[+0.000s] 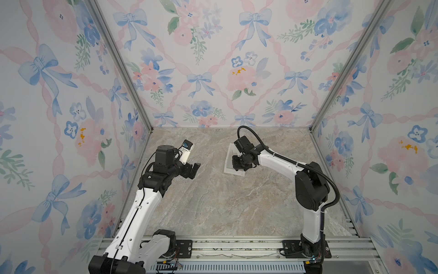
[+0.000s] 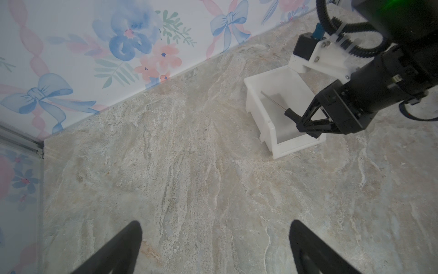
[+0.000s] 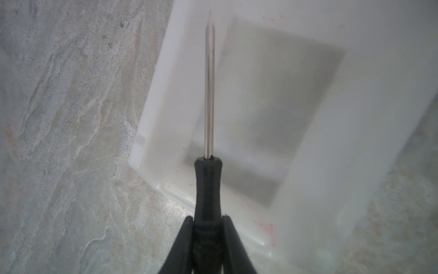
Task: Put the screwdriver in the bin
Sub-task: Place the screwdriver into the bin.
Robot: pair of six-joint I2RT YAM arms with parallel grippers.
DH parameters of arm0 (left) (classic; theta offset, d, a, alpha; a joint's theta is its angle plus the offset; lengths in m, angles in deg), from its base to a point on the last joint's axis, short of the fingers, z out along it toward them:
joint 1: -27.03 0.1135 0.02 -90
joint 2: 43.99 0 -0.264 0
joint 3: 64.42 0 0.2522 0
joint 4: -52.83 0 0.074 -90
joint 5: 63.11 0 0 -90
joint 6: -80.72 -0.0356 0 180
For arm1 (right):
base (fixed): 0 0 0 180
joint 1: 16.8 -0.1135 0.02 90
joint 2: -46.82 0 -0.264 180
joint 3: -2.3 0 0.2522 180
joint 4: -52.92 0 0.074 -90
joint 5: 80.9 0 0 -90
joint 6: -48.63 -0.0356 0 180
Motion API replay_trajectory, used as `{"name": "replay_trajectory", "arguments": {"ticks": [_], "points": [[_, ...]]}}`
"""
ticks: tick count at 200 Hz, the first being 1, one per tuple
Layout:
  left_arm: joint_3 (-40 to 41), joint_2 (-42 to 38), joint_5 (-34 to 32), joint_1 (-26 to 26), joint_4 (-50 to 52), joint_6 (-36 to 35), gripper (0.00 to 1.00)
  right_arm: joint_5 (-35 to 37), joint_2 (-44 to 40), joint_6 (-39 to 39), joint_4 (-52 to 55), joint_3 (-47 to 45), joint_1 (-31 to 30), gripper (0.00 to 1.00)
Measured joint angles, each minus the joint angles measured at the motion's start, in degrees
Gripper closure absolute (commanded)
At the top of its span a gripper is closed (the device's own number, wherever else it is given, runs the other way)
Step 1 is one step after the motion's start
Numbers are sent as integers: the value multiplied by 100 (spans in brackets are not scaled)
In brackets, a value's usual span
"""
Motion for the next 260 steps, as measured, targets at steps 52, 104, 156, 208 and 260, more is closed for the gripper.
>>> {"name": "replay_trajectory", "arguments": {"ticks": [52,104,156,208,260], "points": [[0,0,17,0,9,0,2,138,313,-26,-127,249,109,78],[0,2,42,0,28,2,2,184,813,-63,-210,570,140,76],[-9,59,44,-4,28,2,2,223,957,-63,-236,608,146,72],[-15,76,44,-31,28,2,2,247,1040,-59,-269,616,144,66],[-76,267,42,-44,28,26,2,341,940,107,-262,669,144,47]]}}
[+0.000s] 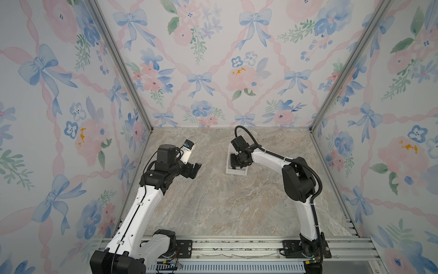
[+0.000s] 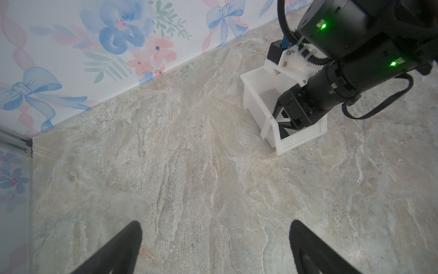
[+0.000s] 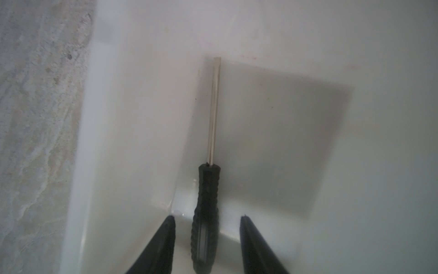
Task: Put the screwdriver in the bin
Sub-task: Place the screwdriver into the bin, then reset both arms
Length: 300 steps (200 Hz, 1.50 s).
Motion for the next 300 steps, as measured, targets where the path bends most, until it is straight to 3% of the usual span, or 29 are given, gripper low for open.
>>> {"name": "replay_trajectory", "arguments": {"ticks": [47,77,95,134,139,185,228,300], "points": [[-33,186,-177,-35,2,105,2,223,-1327,179,-269,-380,0,37],[-33,184,-396,-35,0,243,2,317,-2741,278,-949,-1255,33,27],[-26,181,-501,-35,-2,361,2,343,-3440,350,-1325,-1836,164,9],[330,254,-909,-26,-234,776,2,634,-4437,645,-1845,-3189,656,5],[407,278,-955,-15,-302,822,2,704,-4551,748,-1945,-3390,699,0],[1274,374,-1099,328,-1158,966,2,1287,-5569,1821,-2483,-4817,992,3],[2312,367,-1137,1051,-3036,1250,2,1416,-6398,2151,-3366,-5914,1969,3],[3530,1320,-1191,1141,-5978,1508,2,1475,-6537,2393,-5021,-7565,2588,3]]}}
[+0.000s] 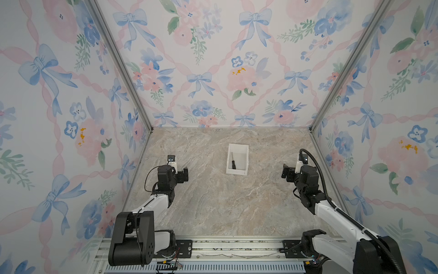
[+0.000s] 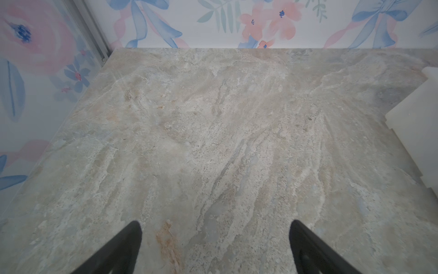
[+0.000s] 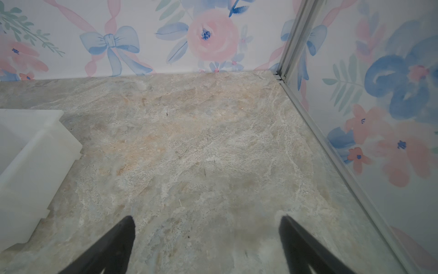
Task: Put the screwdriver in the bin
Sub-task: Reset both arms
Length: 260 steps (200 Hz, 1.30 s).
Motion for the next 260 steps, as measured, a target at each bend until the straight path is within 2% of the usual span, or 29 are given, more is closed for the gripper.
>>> {"name": "replay_trajectory", "arguments": {"ticks": [36,87,121,144,191,260], "points": [[496,446,-210,9,-1314,59,2,-76,337,63,-1067,-387,330,3],[710,518,-267,74,-2422,188,2,-531,1893,125,-2463,-511,769,3],[962,1143,-238,31,-3399,208,2,-977,2865,127,-3307,-479,944,3],[1080,1515,-190,-20,-3799,199,2,-1102,2889,197,-3226,-382,887,3],[841,1519,-234,-216,-3832,72,2,-1095,2887,365,-3241,-181,737,3],[841,1519,-317,-229,-3827,28,2,-1043,2887,402,-3241,-181,710,3]]}}
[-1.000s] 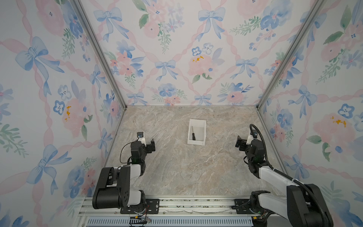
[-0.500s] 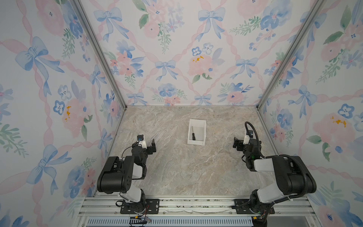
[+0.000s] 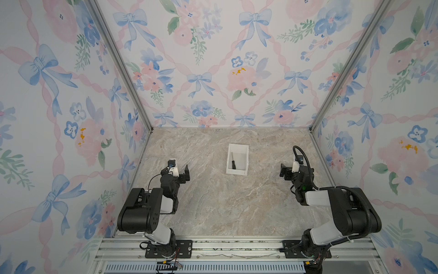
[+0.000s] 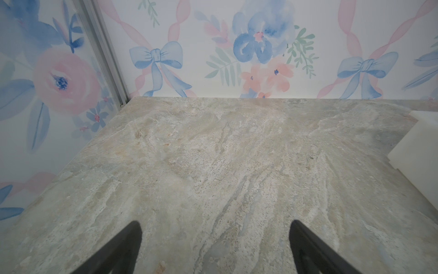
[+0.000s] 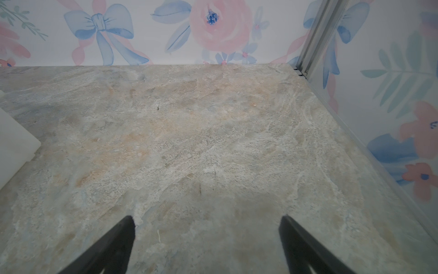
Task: Put the screwdriver in the bin
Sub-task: Reset both arms
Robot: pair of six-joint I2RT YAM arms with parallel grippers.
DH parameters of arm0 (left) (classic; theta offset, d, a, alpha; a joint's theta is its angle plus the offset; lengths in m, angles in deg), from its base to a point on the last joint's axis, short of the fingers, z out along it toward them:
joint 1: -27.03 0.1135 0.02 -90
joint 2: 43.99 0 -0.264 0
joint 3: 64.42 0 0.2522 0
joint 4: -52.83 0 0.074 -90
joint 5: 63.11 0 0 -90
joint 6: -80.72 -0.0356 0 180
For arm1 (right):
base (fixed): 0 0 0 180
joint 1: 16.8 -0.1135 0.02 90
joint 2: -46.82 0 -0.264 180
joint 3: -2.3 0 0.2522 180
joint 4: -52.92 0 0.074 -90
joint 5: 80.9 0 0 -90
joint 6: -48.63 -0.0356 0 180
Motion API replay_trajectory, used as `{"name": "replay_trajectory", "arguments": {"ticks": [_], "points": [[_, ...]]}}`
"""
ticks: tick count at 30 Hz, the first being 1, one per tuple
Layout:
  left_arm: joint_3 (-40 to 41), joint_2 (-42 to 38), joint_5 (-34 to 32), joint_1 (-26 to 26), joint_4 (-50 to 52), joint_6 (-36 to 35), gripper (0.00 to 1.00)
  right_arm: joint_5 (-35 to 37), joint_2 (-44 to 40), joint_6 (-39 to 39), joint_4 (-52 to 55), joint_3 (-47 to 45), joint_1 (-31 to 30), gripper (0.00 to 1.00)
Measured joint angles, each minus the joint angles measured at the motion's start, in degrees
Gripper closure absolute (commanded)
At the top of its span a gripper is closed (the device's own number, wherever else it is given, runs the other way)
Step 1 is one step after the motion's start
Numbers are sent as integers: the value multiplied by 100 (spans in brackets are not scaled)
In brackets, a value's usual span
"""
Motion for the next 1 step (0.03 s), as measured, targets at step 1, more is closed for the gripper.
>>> {"name": "replay_trajectory", "arguments": {"ticks": [1], "points": [[0,0,-2,0,-2,0,2,4,2,0,0,0,0,3]]}}
